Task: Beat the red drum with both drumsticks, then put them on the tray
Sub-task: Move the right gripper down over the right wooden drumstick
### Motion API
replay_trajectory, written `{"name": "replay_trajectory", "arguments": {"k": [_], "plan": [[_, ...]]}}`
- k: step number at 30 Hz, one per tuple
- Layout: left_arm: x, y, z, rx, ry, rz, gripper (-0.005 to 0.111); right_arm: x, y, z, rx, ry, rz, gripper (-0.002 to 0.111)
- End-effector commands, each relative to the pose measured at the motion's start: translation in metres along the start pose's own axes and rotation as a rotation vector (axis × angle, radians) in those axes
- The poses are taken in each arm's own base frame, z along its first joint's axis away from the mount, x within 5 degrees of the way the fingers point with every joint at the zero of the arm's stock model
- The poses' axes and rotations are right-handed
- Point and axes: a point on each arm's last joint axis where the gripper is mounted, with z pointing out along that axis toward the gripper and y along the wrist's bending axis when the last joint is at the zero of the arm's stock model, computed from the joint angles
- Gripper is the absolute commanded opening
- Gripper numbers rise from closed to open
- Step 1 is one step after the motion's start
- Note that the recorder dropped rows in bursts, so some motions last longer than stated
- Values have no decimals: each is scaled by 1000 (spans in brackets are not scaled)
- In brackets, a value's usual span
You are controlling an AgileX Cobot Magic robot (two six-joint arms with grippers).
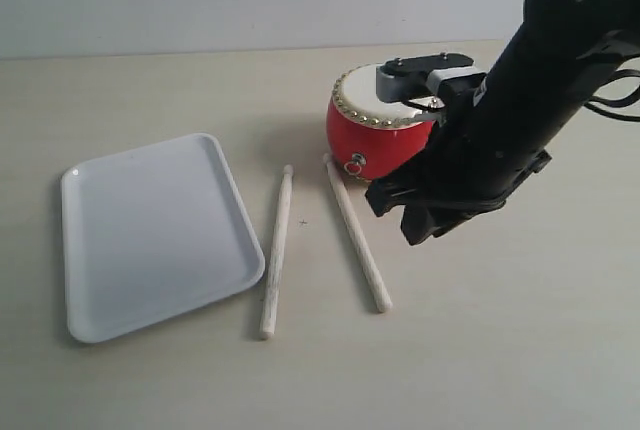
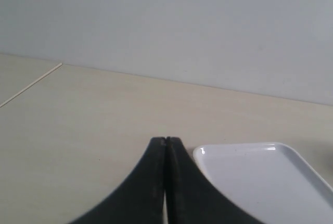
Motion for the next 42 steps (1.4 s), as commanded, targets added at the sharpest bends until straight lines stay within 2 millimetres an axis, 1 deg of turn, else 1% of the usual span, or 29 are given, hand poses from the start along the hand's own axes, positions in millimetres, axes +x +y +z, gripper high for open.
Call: {"name": "replay_trajectory", "arguments": {"k": [1,3,5,7,8,12,13,17,19,23,29,36,42], "plan": [[0,0,0,-2,-6,15,0,-2,6,7,-51,5,45,28],[-1,0,0,-2,-16,27,0,-3,8,13,-72,24,69,28],[-1,0,0,-2,-16,29,0,-4,13,21,-71,44,50,30],[-1,0,0,-2,-18,15,0,-7,17,29,-30,61,41,33],[-1,0,0,-2,-24,15,0,-9,19,34,19,70,21,35],[-4,0,0,0,-56,15,0,-21,25,45,152,53,44,43],[-5,0,0,0,-59,15,0,-24,28,48,158,47,45,45],[-5,0,0,0,-61,15,0,-35,37,64,148,48,55,45],[-5,0,0,0,-61,11,0,-39,37,71,149,46,79,45],[-5,0,0,3,-61,-6,0,-40,28,85,224,51,120,45],[-5,0,0,4,-61,-11,0,-40,26,94,228,56,129,45],[-5,0,0,4,-61,-11,0,-42,26,95,222,33,124,42],[-5,0,0,4,-61,-11,0,-44,26,97,217,17,137,42]]}}
